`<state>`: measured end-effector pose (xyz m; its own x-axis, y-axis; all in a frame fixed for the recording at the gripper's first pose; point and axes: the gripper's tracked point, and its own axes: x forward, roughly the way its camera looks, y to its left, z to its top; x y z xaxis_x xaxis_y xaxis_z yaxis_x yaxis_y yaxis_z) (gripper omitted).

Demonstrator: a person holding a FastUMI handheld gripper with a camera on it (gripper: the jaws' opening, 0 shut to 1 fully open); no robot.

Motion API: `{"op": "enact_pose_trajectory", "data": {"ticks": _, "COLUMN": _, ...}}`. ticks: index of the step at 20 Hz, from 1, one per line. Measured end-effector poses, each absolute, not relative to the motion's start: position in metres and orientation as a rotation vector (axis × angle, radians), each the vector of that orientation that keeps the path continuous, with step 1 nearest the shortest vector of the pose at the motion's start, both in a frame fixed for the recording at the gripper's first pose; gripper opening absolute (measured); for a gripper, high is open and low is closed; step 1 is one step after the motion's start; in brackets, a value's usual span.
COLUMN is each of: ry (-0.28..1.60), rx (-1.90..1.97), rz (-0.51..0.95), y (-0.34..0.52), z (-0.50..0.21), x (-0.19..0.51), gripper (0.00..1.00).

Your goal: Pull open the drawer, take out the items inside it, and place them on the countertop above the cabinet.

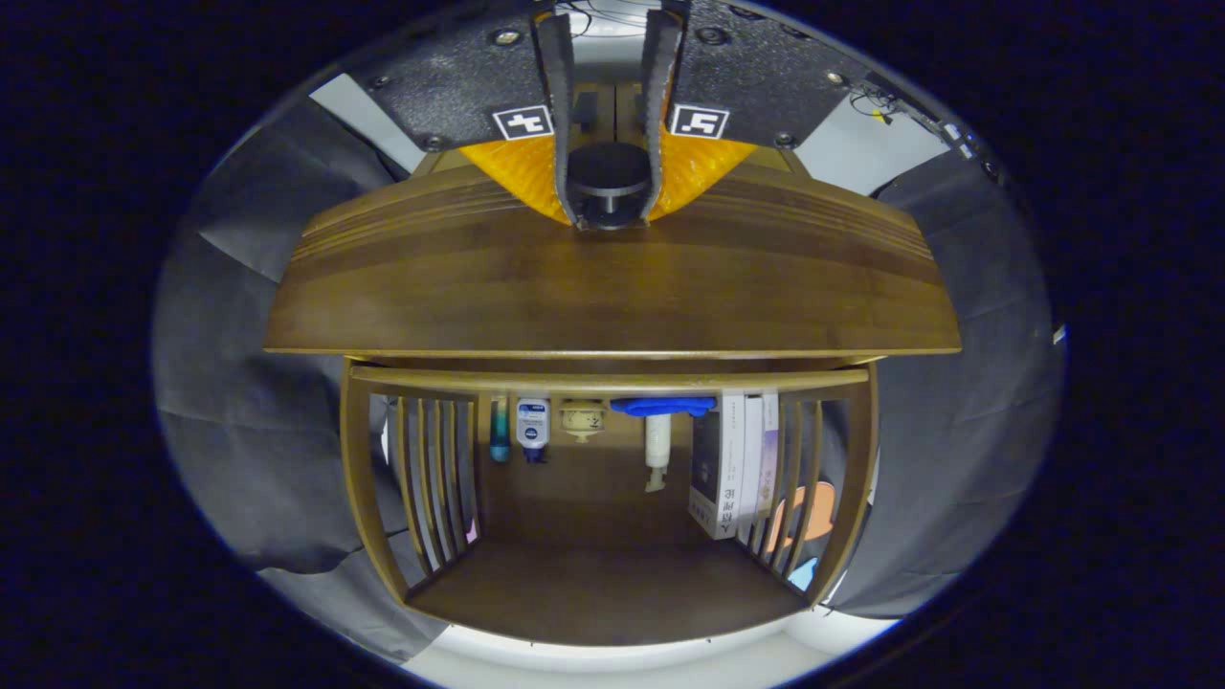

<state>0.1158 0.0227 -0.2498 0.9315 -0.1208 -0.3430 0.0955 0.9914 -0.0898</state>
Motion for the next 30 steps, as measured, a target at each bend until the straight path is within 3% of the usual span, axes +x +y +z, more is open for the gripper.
{"op": "enact_pose_trajectory", "data": {"ticks": 8, "ry": 0.382, "rx": -0.046, "rz": -0.085, "y": 0.032, "z": -0.256, "x": 0.047, "gripper": 0.31}}
{"op": "enact_pose_trajectory", "data": {"ticks": 16, "ry": 0.478, "rx": -0.072, "rz": -0.056, "y": 0.034, "z": -0.259, "x": 0.029, "gripper": 0.32}}
{"op": "enact_pose_trajectory", "data": {"ticks": 19, "ry": 0.539, "rx": -0.092, "rz": -0.002, "y": 0.034, "z": -0.252, "x": 0.024, "gripper": 0.49}}
{"op": "enact_pose_trajectory", "data": {"ticks": 23, "ry": 0.652, "rx": -0.065, "rz": 0.081, "y": 0.048, "z": -0.242, "x": 0.007, "gripper": 1.00}}
{"op": "enact_pose_trajectory", "data": {"ticks": 30, "ry": 0.693, "rx": -0.065, "rz": 0.240, "y": 0.079, "z": -0.174, "x": -0.001, "gripper": 1.00}}
